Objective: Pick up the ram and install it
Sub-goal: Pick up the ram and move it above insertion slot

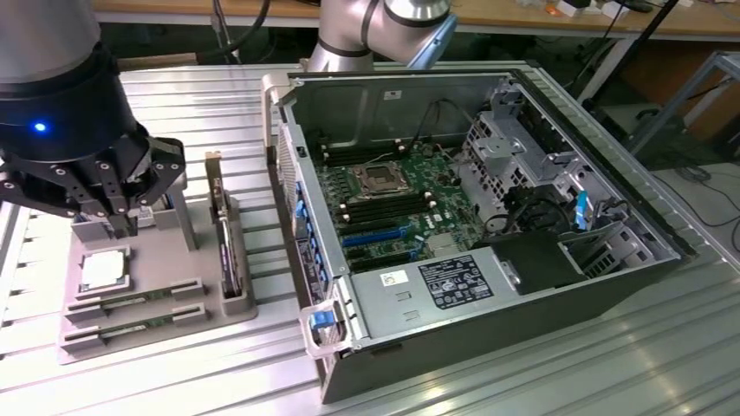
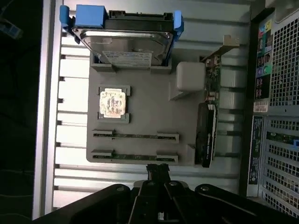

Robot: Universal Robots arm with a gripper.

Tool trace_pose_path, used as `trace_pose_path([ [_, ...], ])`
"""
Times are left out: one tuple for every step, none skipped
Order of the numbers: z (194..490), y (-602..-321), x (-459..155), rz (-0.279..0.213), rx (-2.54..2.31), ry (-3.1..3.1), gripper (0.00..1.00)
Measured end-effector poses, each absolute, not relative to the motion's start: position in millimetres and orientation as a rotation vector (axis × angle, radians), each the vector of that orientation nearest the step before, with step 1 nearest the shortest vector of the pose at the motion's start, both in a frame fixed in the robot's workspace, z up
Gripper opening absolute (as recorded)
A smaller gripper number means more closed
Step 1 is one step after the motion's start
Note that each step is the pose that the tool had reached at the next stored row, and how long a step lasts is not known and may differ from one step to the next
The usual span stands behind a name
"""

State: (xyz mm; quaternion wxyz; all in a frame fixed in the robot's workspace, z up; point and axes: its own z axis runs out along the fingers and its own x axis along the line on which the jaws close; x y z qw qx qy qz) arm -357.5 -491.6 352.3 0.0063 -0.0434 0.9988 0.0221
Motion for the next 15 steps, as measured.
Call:
trace_pose_path([
  [347.5, -491.6, -357.5, 0.070, -0.237, 3.121, 0.10],
  [344.8, -491.6, -357.5, 0.070, -0.293, 3.117, 0.10],
  [341.8, -491.6, -357.5, 0.071, -0.356, 3.111, 0.11],
  [339.4, -491.6, -357.5, 0.071, -0.406, 3.106, 0.16],
  [335.1, -491.6, -357.5, 0.071, -0.496, 3.094, 0.24],
  [333.5, -491.6, -357.5, 0.071, -0.529, 3.089, 0.24],
  [331.6, -491.6, -357.5, 0.071, -0.567, 3.083, 0.24],
  [327.9, -491.6, -357.5, 0.072, -0.643, 3.069, 0.25],
  [326.1, -491.6, -357.5, 0.072, -0.681, 3.061, 0.31],
  [324.1, -491.6, -357.5, 0.072, -0.722, 3.053, 0.31],
  [321.1, -491.6, -357.5, 0.072, -0.783, 3.038, 0.31],
  [318.8, -491.6, -357.5, 0.072, -0.831, 3.026, 0.31],
  [314.3, -491.6, -357.5, 0.072, -0.923, 3.001, 0.31],
  [311.0, -491.6, -357.5, 0.072, -0.989, 2.981, 0.31],
  [308.2, -491.6, -357.5, 0.072, -1.046, 2.962, 0.31],
])
